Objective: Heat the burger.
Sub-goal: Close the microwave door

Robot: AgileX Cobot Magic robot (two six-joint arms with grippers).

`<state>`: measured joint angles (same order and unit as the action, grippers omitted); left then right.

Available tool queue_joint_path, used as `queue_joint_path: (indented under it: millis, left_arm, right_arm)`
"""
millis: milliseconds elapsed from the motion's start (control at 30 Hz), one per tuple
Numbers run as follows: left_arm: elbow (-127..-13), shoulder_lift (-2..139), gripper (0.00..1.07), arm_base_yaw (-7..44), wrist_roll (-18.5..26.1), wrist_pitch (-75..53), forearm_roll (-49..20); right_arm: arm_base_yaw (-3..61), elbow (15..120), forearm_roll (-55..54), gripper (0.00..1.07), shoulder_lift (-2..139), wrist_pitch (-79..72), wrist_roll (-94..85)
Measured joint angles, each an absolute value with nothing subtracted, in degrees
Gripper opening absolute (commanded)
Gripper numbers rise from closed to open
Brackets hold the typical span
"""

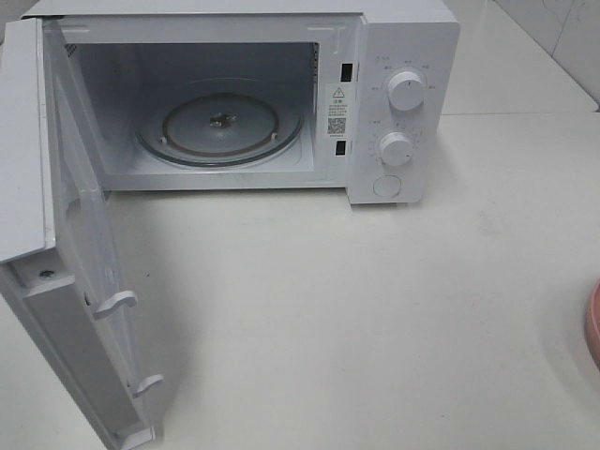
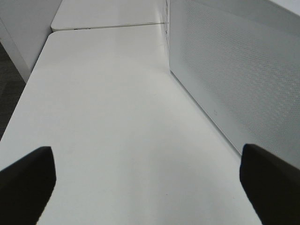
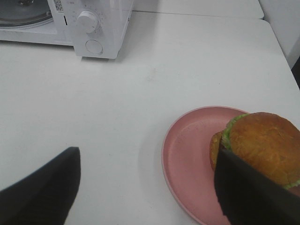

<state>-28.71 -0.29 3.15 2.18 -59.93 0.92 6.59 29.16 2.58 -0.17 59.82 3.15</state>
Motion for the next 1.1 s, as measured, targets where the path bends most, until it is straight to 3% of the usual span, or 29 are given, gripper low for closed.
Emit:
queue_joint_path:
  millis: [400, 533, 633, 667, 700, 733, 767, 800, 833, 867, 900, 933, 1100]
  left_arm:
    - [-28.71, -0.29, 0.99, 3.15, 2.18, -59.93, 0.92]
    - [-28.76, -0.29, 0.92, 3.15, 2.18, -59.64, 2.35]
    - [-29.68, 1.09, 0.80, 3.15, 2.18, -58.38, 3.09]
    - [-30.08, 2.64, 0.67, 3.15, 2.18, -56.61, 3.21]
    - [-30.08, 2.64, 0.67, 3.15, 2.18, -56.61, 3.21]
    - [-30.14, 3.55, 0.59, 3.15, 2.18, -55.92, 3.21]
    - [-30.19, 5.50, 0.42, 3.15, 2.18, -54.72, 3.50]
    - [-30.19, 5.50, 0.42, 3.15, 2.18, -54.72, 3.50]
    - [-30.19, 7.85, 0.21, 3.15, 2.18, -53.57, 3.90]
    - [-30.19, 9.00, 0.09, 3.15, 2.18, -53.00, 4.13]
    - [-30.19, 9.00, 0.09, 3.15, 2.18, -53.00, 4.13]
    - [-30.19, 11.06, 0.00, 3.15, 2.18, -51.74, 4.53]
    - [-30.08, 16.90, 0.00, 3.15, 2.18, -46.41, 4.64]
  right_arm:
    - [6.59, 29.16, 2.64, 0.76, -0.17, 59.82, 3.15]
    - [6.59, 29.16, 2.64, 0.76, -0.17, 59.82, 3.15]
    - [6.59, 29.16, 2.64, 0.76, -0.17, 59.82, 3.15]
    - [6.59, 29.16, 2.64, 0.76, -0.17, 59.82, 3.15]
    - [6.59, 29.16, 2.64, 0.76, -0.17, 59.82, 3.15]
    - [6.59, 29.16, 2.64, 0.76, -0.17, 59.82, 3.15]
    - [6.59, 29.16, 2.64, 0.76, -0.17, 59.82, 3.15]
    - [6.59, 29.16, 2.64, 0.76, -0.17, 59.82, 3.15]
    - [6.59, 29.16, 2.64, 0.76, -0.17, 59.82, 3.15]
    - [6.59, 29.16, 2.64, 0.76, -0.17, 59.82, 3.15]
    - [6.59, 29.16, 2.64, 0.76, -0.17, 59.82, 3.15]
    - [6.59, 29.16, 2.64, 0.76, -0.17, 59.82, 3.15]
    - [6.59, 29.16, 2.64, 0.76, -0.17, 59.82, 3.15]
